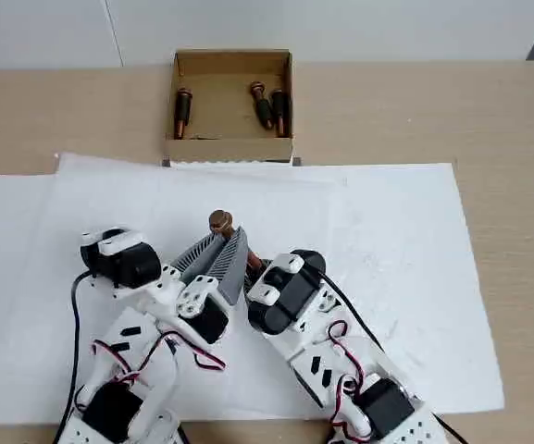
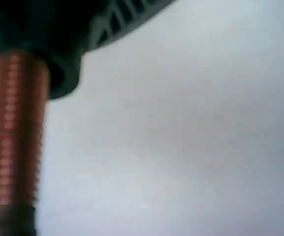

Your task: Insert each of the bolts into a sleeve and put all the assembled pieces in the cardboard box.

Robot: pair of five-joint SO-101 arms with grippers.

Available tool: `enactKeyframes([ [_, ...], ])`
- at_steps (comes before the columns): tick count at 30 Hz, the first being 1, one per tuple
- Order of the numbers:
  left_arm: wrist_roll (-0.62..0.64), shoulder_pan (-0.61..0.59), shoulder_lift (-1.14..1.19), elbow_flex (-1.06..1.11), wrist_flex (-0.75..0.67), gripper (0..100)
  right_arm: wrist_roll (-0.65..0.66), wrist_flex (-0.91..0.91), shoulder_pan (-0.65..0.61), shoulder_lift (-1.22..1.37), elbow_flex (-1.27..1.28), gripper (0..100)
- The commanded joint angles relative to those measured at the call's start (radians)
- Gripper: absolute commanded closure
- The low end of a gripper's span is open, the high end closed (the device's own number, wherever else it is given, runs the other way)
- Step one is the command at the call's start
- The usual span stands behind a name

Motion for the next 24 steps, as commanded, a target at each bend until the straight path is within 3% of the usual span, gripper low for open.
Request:
enactKeyframes([
  [1, -0.035, 0.003, -0.014, 0.007, -0.028, 100, 0.003, -0.022, -0.013, -0.010, -0.069, 99.5],
  [12, -0.028, -0.012, -0.014, 0.064, -0.021, 100, 0.003, -0.024, -0.013, -0.010, -0.069, 99.5],
  [19, -0.031, 0.106, -0.014, 0.084, 0.038, 100, 0.018, -0.024, -0.013, -0.010, -0.069, 99.5],
  [24, -0.057, 0.075, -0.012, 0.084, 0.077, 99, 0.052, -0.025, -0.010, -0.010, -0.066, 99.5],
])
